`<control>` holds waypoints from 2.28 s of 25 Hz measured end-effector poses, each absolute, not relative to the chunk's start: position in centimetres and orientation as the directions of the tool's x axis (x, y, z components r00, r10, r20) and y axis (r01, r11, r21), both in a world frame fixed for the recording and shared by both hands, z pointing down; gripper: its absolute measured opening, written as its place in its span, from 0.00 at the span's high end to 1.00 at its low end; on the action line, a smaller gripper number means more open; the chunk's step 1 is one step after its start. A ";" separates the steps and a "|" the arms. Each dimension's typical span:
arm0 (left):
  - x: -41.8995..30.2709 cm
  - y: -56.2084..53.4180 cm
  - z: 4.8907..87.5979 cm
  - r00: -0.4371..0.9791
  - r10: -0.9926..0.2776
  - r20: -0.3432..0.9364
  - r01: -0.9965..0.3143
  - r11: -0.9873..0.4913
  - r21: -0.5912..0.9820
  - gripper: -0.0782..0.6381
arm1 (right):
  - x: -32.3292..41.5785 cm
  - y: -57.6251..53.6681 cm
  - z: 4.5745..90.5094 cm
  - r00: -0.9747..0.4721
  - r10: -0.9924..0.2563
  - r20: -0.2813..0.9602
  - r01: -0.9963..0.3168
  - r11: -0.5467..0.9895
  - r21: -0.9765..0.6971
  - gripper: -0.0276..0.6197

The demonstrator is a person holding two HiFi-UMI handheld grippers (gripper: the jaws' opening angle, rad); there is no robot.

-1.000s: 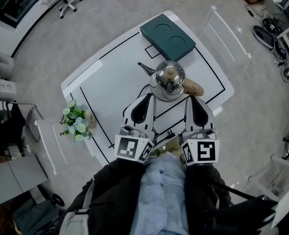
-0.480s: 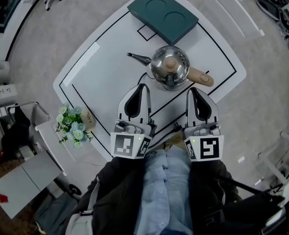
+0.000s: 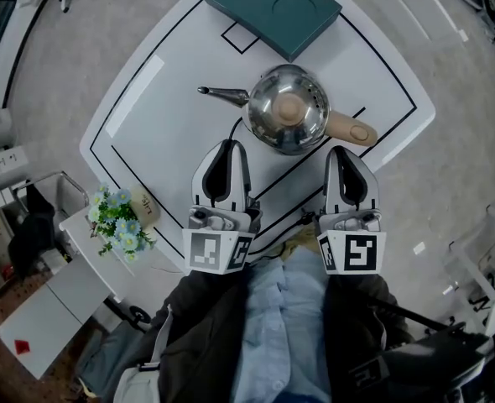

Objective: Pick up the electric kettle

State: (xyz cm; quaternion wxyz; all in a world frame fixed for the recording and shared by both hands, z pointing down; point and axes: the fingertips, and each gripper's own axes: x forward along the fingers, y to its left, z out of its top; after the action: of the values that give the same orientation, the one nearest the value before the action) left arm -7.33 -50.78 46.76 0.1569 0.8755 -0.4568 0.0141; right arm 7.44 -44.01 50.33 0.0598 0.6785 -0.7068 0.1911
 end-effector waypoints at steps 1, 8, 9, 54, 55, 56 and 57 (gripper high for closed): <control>-7.5 -50.9 46.8 0.580 -0.798 0.162 -0.805 -0.530 0.267 0.83 | 7.7 -44.0 50.4 -0.060 -0.937 0.345 -0.982 -0.006 -0.188 0.93; -8.9 -52.1 47.2 0.550 -0.825 0.133 -0.814 -0.493 0.308 0.54 | 9.2 -43.6 51.6 -0.012 -0.931 0.365 -0.969 -0.079 -0.233 0.58; -9.1 -52.3 47.3 0.548 -0.826 0.130 -0.812 -0.489 0.319 0.53 | 9.7 -43.6 51.6 0.004 -0.933 0.361 -0.969 -0.092 -0.228 0.58; -6.9 -60.9 45.5 0.539 -0.842 0.010 -0.786 -0.499 0.366 0.53 | 14.9 -52.0 50.0 0.052 -0.952 0.303 -0.993 -0.080 -0.082 0.58; -6.8 -60.9 45.4 0.543 -0.840 0.010 -0.784 -0.503 0.363 0.53 | 14.9 -52.2 49.9 0.048 -0.953 0.298 -0.994 -0.074 -0.076 0.58; -6.8 -60.9 45.4 0.546 -0.838 0.010 -0.783 -0.506 0.363 0.53 | 14.9 -52.4 49.9 0.044 -0.955 0.293 -0.995 -0.067 -0.069 0.58; -6.8 -60.9 45.4 0.548 -0.837 0.009 -0.781 -0.508 0.364 0.54 | 15.0 -52.6 49.8 0.040 -0.956 0.290 -0.996 -0.061 -0.063 0.58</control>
State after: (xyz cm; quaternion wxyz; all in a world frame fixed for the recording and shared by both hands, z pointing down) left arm -6.78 -60.91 45.37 0.1649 0.8641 -0.4679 -0.0844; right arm 14.96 -52.58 49.82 0.0776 0.7170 -0.6807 0.1283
